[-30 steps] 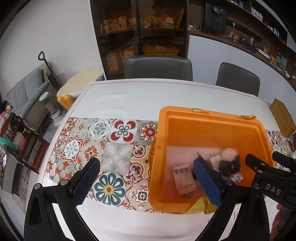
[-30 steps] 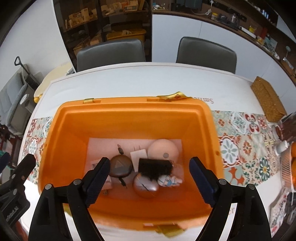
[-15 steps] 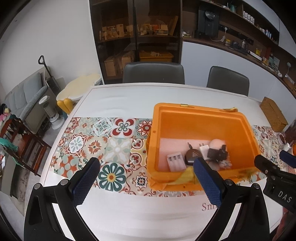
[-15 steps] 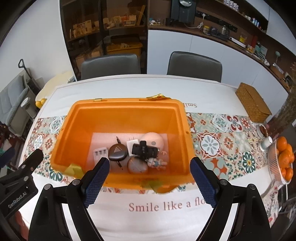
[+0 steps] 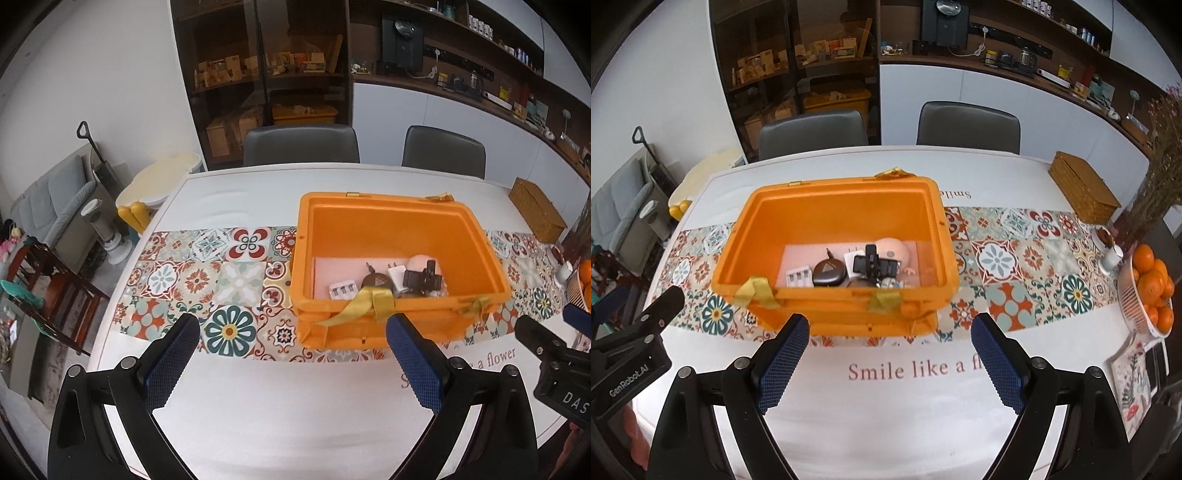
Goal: Organize rigid objects
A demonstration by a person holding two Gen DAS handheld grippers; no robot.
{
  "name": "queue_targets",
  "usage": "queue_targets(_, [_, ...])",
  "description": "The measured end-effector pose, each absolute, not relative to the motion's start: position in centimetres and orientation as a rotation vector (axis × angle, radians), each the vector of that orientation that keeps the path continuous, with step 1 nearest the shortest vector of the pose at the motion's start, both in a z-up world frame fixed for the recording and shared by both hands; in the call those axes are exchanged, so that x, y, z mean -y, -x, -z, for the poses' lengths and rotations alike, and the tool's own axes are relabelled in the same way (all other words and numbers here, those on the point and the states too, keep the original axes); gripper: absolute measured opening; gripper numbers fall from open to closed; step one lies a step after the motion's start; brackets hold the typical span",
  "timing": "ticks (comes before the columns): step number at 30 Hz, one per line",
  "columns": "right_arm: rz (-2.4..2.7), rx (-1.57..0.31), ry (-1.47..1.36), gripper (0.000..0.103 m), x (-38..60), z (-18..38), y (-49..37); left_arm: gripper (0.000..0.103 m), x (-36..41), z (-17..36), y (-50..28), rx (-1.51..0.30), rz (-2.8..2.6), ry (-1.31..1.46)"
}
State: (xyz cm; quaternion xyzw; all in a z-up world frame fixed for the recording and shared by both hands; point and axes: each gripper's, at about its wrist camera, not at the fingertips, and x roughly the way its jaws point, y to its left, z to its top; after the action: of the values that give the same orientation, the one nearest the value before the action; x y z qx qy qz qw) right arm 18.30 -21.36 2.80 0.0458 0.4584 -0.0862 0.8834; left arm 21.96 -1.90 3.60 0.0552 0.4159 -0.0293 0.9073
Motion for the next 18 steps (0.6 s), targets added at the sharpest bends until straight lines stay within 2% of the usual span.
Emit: queue_targets(18, [0.187, -0.946, -0.104, 0.09, 21.5, -3.3, -14.7, 0.103, 1.0, -3.2, -18.3, -0.866, 0.059, -0.126])
